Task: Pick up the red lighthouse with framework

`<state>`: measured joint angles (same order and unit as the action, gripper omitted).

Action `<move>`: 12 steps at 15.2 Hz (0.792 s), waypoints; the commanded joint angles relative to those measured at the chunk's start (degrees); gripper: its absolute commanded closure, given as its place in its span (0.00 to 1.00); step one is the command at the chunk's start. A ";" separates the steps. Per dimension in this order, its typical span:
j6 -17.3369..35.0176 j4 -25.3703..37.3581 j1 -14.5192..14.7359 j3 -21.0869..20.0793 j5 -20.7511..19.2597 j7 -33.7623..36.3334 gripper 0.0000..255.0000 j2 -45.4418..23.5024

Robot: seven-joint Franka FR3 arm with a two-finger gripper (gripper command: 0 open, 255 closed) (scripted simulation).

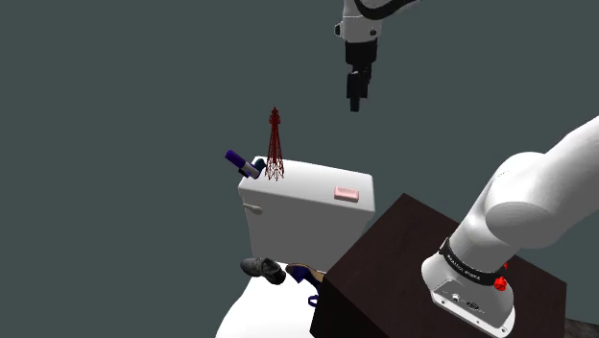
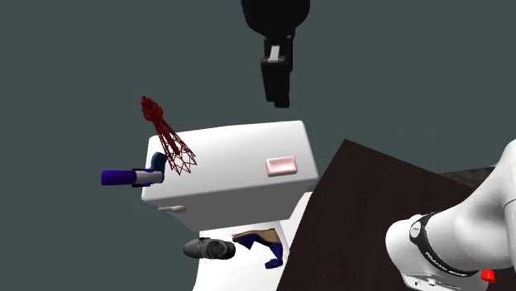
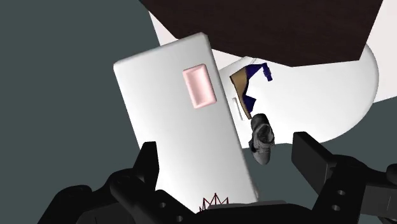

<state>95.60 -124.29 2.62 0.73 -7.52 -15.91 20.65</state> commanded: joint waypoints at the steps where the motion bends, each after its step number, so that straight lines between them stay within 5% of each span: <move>1: 1.38 3.56 0.40 0.14 -0.86 -2.72 0.00 -4.85; 12: 3.84 25.72 2.65 -1.56 -4.84 -14.98 0.00 -28.77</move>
<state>99.03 -100.45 5.11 -0.67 -11.93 -29.66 -5.92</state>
